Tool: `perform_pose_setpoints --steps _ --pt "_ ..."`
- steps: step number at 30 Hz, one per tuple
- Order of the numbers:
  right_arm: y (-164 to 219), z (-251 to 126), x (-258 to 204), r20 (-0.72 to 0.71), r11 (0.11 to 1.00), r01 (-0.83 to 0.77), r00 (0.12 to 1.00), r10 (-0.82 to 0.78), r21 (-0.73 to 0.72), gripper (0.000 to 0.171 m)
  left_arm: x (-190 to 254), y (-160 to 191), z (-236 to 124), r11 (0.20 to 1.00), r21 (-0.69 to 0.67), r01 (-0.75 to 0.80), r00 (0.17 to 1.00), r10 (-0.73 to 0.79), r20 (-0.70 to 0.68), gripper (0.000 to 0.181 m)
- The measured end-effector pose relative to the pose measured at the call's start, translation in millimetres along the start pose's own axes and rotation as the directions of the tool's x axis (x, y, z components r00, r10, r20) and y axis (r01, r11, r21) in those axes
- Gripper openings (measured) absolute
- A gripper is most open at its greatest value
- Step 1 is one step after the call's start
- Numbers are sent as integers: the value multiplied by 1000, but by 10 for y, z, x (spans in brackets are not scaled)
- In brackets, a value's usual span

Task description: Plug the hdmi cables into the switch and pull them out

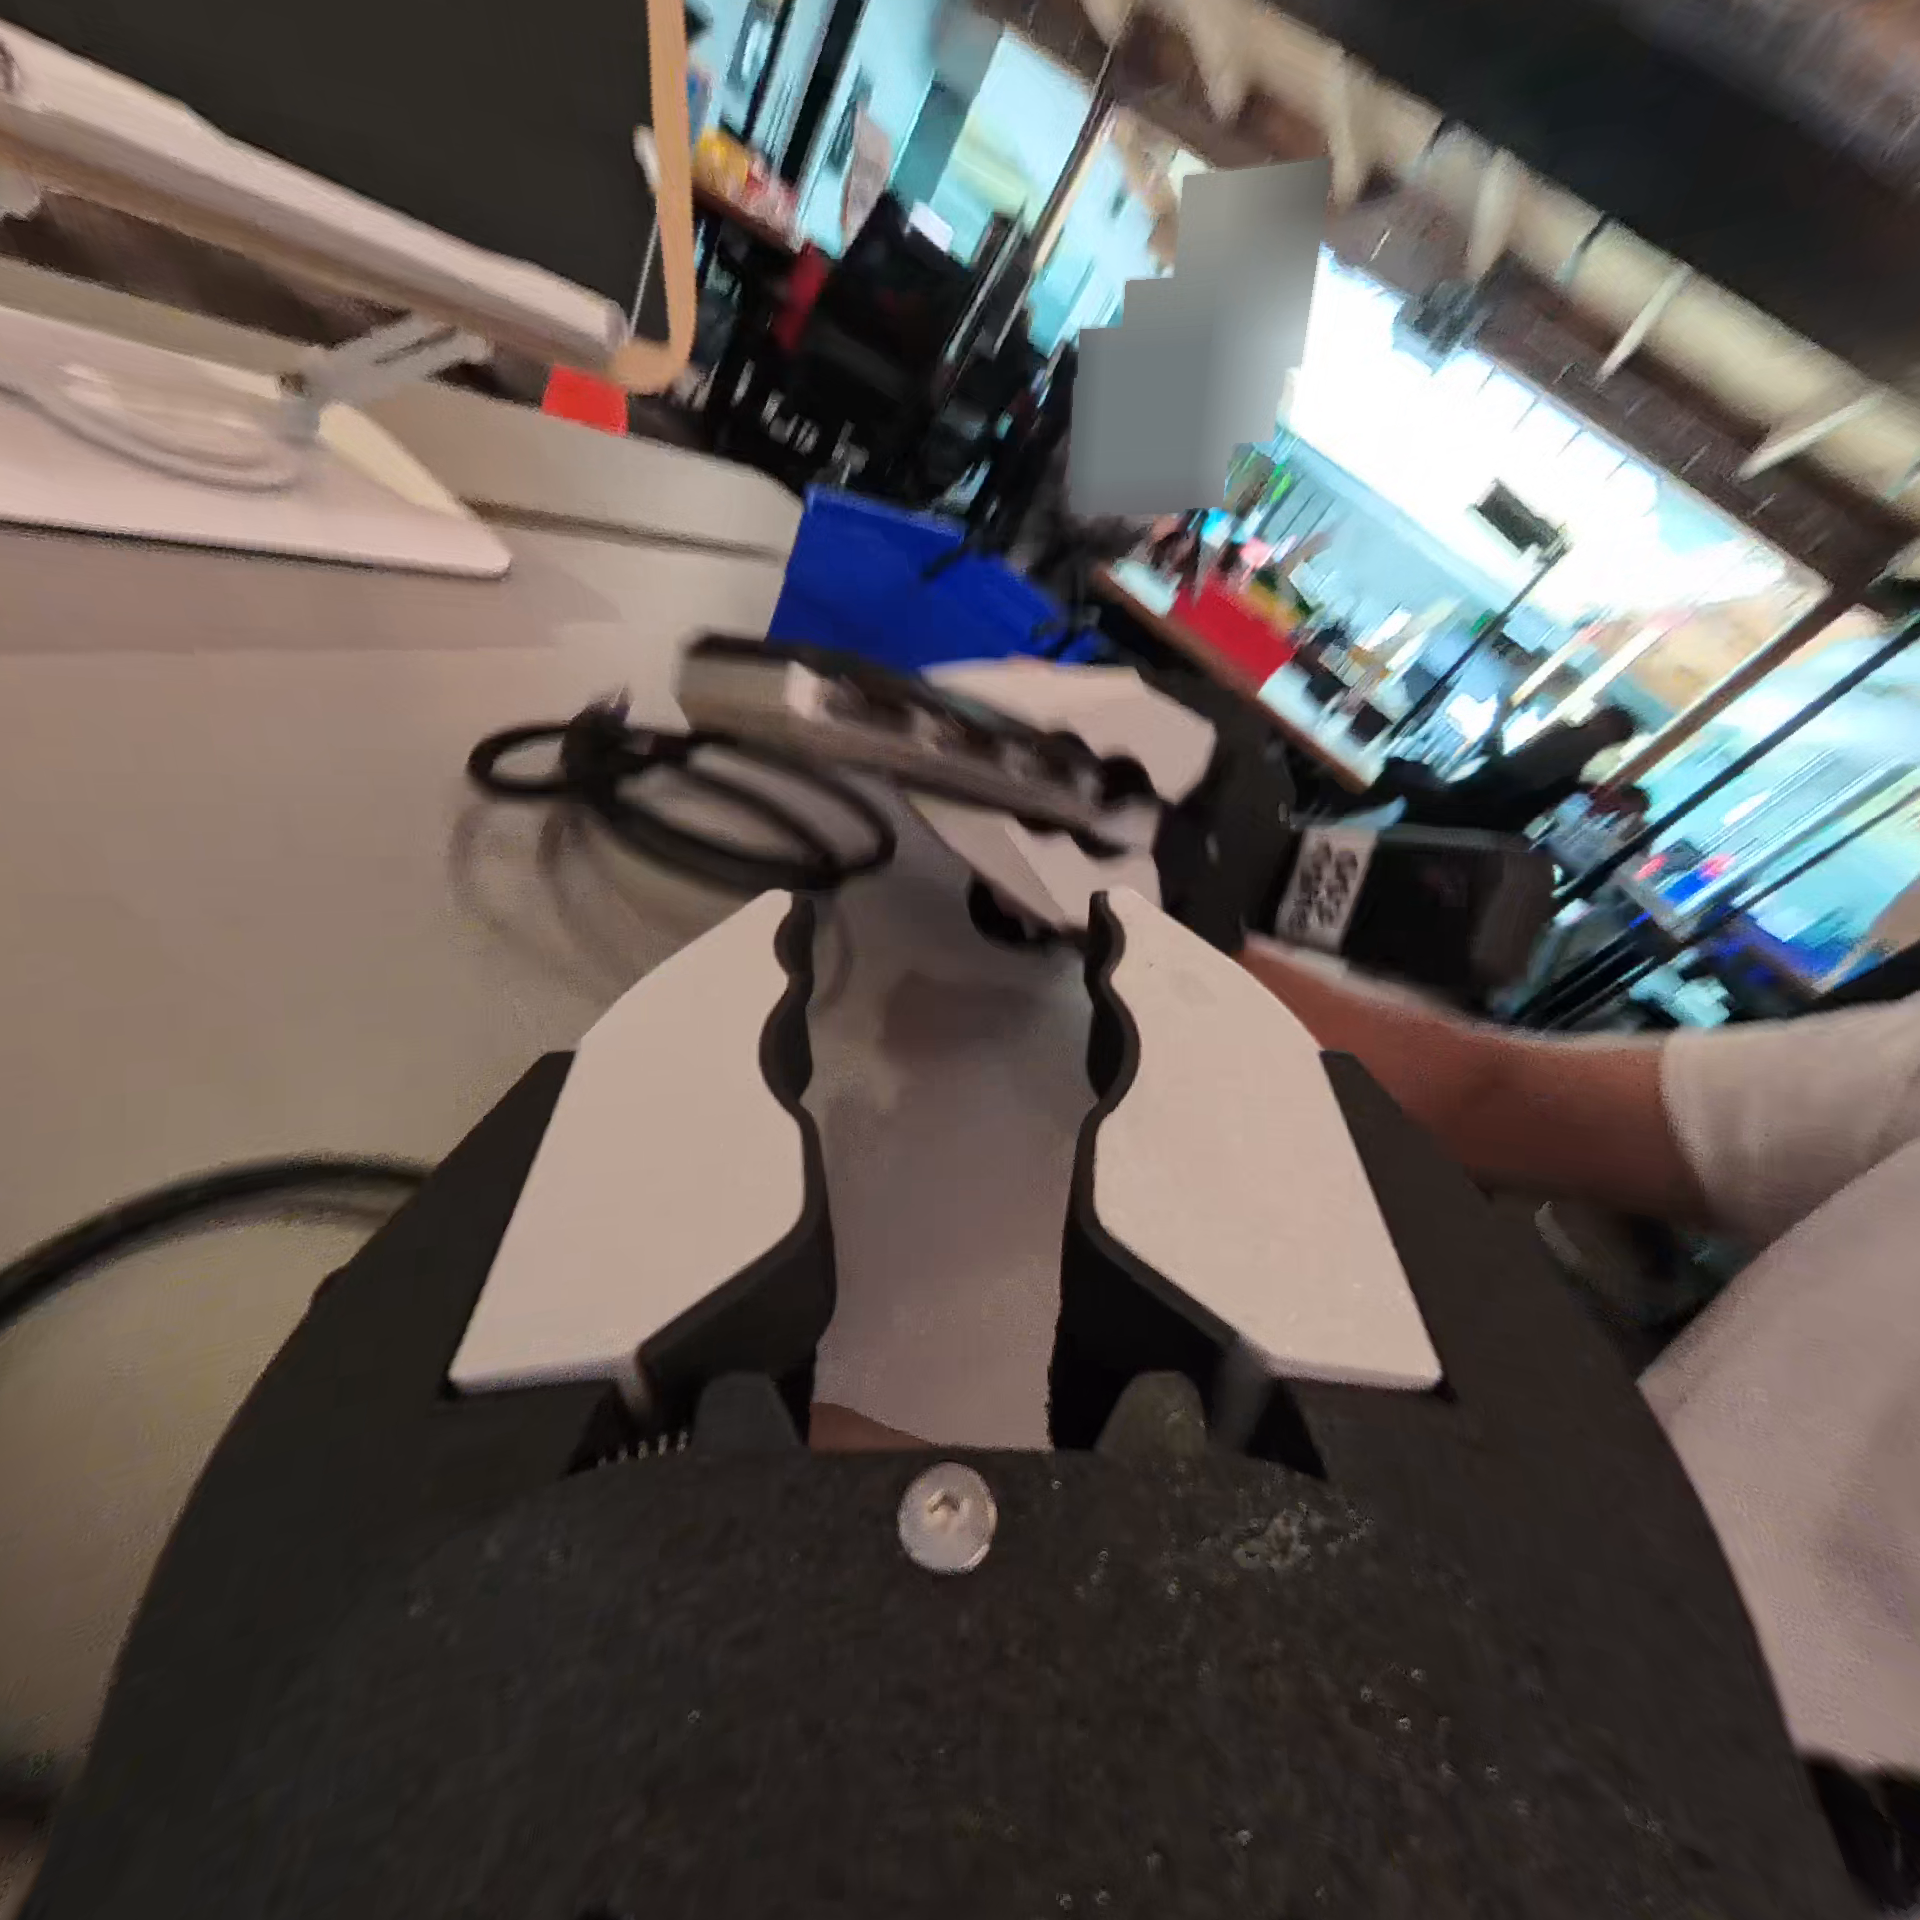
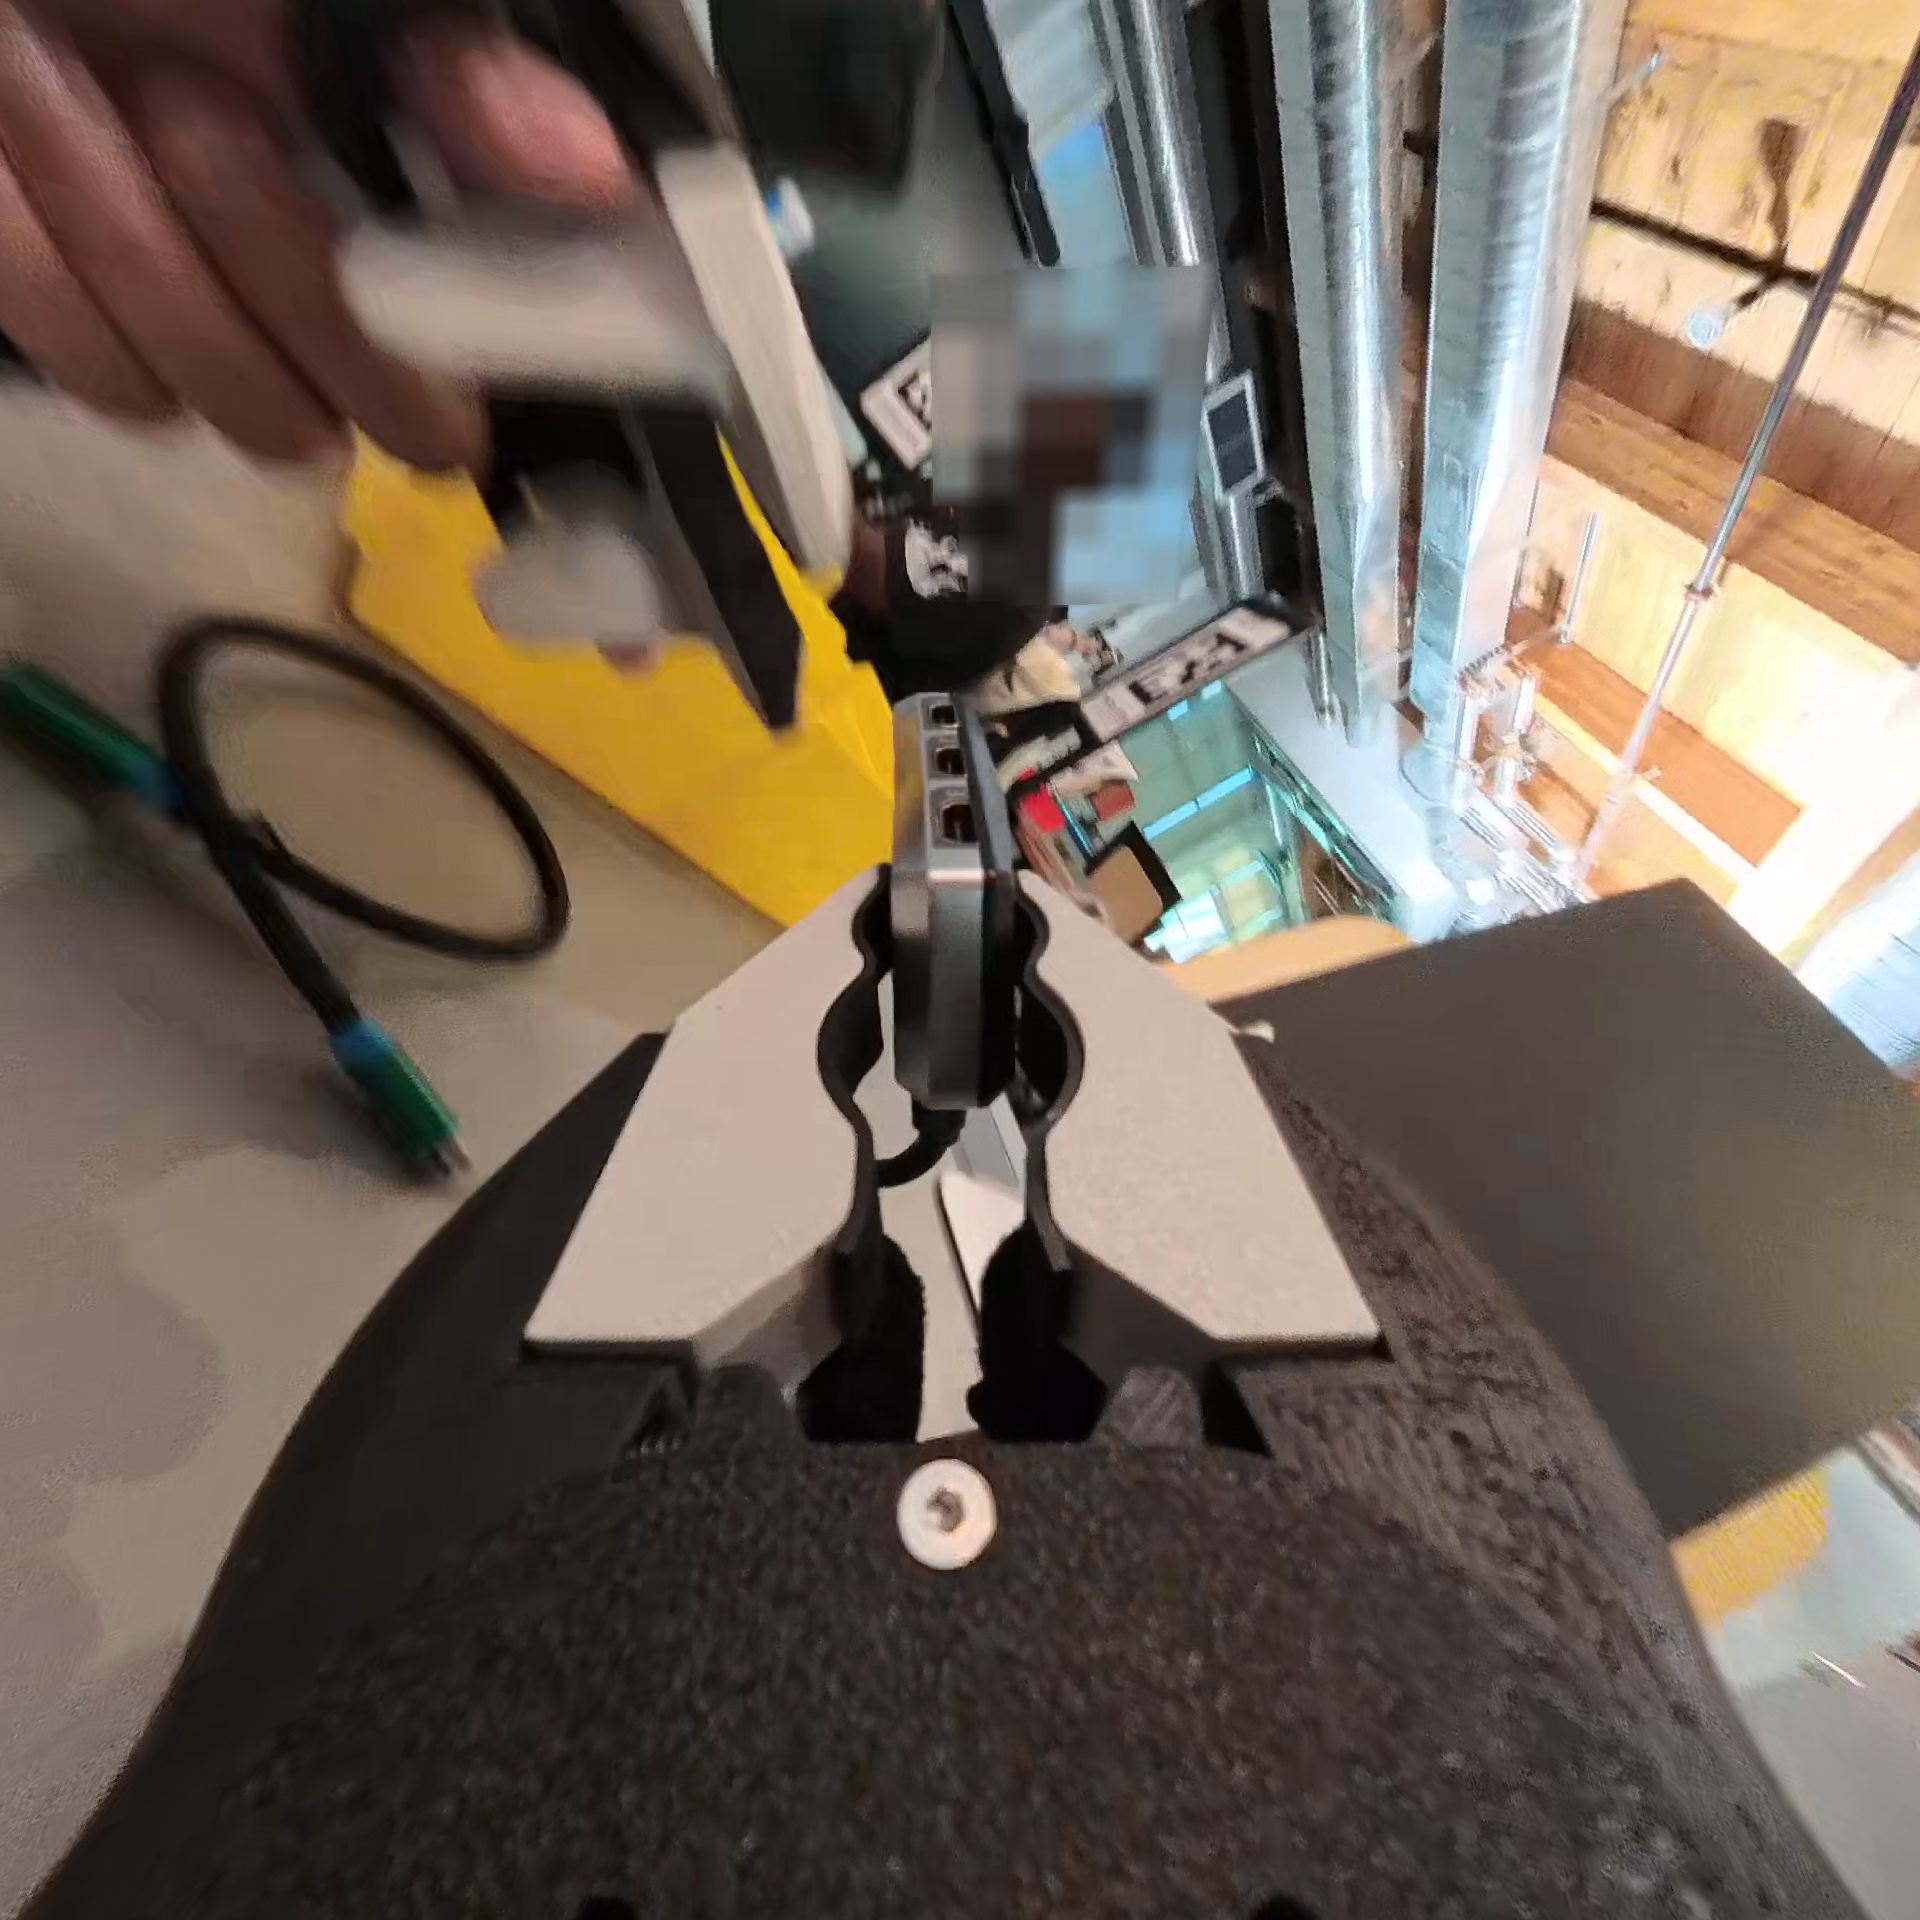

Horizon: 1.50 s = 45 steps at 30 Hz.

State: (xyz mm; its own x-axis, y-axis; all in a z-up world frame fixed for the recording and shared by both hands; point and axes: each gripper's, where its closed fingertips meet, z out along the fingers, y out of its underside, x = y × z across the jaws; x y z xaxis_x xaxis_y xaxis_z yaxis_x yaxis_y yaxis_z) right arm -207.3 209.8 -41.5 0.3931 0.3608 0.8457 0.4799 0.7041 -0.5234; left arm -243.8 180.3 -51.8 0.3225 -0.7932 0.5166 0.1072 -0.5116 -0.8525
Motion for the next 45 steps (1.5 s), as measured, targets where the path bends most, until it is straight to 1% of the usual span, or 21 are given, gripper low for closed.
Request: perform_pose_setpoints --steps 1,2,4,5,7,11,12,14,17,21,22,23,24,28,32,34,36,39,41,43,45 --pt "146 10 -14 -9 999 23 1000 -23 -40 20 -17 134 -79 997 -68 -25 998 29 57 49" --pt "275 12 -39 -15 997 36 999 -37 -67 20 -113 285 -181 989 -144 -44 984 67 164 49" --pt "497 28 -149 0 993 46 999 -46 -110 20 -399 565 -474 958 -278 -69 896 182 405 50" --pt "578 42 -222 18 991 53 999 -51 -124 20 -500 673 -608 946 -318 -64 847 220 484 52" --pt "653 78 -305 34 988 74 997 -70 -138 20 -552 848 -768 949 -314 15 811 172 560 54" --pt "659 127 -321 30 989 43 999 -39 -138 20 -499 1194 -807 951 -225 213 815 -45 578 64" --pt "658 126 -326 32 990 40 999 -36 -136 20 -495 1188 -783 955 -212 207 817 -49 575 50" --pt "656 122 -343 41 990 42 998 -37 -131 20 -520 1151 -710 951 -185 249 806 -97 584 67" --pt "658 123 -366 52 990 44 998 -37 -131 20 -590 1057 -596 943 -84 321 798 -222 560 51" --pt "651 116 -380 58 990 45 998 -38 -130 20 -732 930 -436 862 68 501 755 -475 452 27" --pt "651 118 -384 60 991 43 998 -36 -129 20 -750 920 -372 836 84 542 747 -525 409 21" --pt "650 122 -388 61 991 43 997 -36 -128 20 -742 906 -300 818 91 569 747 -559 359 1" --pt "651 125 -388 61 991 45 997 -38 -129 20 -737 910 -237 813 84 577 751 -568 336 0" --pt "657 109 -363 53 991 43 998 -37 -129 20 -660 900 -137 861 28 507 798 -482 362 0" --pt "674 101 -321 41 992 21 999 -16 -128 20 -617 866 -210 909 -21 416 819 -364 444 30" --pt "674 105 -329 43 992 23 999 -18 -127 20 -597 881 -212 947 -143 287 840 -178 512 45" --pt "671 111 -348 48 991 30 999 -24 -129 20 -623 793 -205 965 -244 98 829 57 557 63" --pt "669 115 -363 53 991 37 998 -30 -130 20 -640 680 -120 913 -388 -124 801 323 504 76" --pt "669 112 -354 50 991 35 998 -28 -130 20 -638 742 -35 869 -471 -149 843 361 399 70" --pt "671 105 -334 44 991 26 999 -21 -129 20 -651 732 20 865 -491 -107 893 300 334 52" --pt "673 97 -308 37 992 15 999 -10 -128 20 -638 635 131 873 -481 -78 934 233 271 46"
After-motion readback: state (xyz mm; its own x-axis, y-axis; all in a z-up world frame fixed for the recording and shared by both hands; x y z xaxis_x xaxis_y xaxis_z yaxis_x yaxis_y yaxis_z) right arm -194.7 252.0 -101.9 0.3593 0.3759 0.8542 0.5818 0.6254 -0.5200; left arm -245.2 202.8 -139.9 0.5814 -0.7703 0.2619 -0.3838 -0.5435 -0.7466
